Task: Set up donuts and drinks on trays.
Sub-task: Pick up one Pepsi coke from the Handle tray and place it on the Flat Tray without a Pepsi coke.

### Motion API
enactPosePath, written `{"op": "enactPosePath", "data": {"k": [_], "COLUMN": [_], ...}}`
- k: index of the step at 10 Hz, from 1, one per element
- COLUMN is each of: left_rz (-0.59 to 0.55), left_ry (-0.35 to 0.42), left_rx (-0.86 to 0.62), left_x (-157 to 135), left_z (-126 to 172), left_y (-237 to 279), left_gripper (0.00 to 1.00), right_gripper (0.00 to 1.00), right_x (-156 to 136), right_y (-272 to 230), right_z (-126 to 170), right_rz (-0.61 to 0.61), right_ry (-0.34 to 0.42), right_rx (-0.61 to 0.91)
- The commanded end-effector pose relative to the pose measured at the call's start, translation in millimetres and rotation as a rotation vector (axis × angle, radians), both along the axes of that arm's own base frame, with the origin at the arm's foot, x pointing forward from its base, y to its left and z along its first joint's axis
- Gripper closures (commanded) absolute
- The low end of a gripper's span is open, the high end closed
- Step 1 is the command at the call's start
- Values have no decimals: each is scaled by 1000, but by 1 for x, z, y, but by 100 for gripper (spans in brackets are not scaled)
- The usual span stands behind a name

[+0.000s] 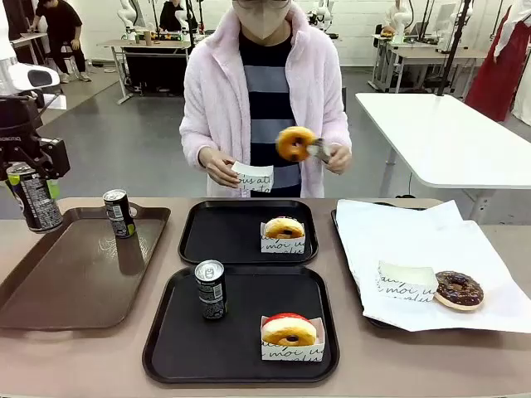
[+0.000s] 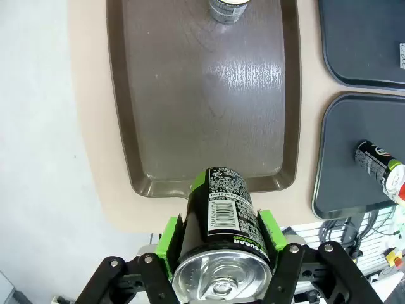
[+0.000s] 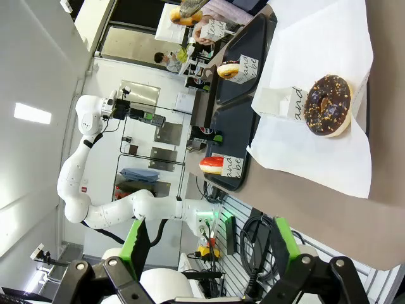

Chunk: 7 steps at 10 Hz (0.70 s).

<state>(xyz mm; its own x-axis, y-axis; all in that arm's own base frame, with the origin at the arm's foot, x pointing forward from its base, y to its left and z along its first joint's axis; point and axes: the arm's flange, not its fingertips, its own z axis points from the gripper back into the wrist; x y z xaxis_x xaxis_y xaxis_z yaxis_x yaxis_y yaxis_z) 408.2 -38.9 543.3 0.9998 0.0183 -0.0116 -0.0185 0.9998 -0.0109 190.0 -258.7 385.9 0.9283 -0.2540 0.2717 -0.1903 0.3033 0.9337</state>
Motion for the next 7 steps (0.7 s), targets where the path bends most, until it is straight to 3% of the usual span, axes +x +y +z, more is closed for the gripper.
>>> {"op": "enactPosePath", "data": {"k": [1,4,7], "left_rz": [2,-133,-216], "left_ry": [-3,-80,-74], "left_rx": [-1,-18,-55], "left_x": [0,24,52], "left_z": [1,-10,-25], "left_y": [1,-65,-117], "left_gripper": [40,40,40], "right_gripper": [0,0,0], "right_x": [-2,-2,-2], "right_y": [-1,-1,-1], "right_z": [1,1,1], "right_rz": [3,3,3], "right_ry": [-19,-19,-19], "right_rx": [8,8,8]}}
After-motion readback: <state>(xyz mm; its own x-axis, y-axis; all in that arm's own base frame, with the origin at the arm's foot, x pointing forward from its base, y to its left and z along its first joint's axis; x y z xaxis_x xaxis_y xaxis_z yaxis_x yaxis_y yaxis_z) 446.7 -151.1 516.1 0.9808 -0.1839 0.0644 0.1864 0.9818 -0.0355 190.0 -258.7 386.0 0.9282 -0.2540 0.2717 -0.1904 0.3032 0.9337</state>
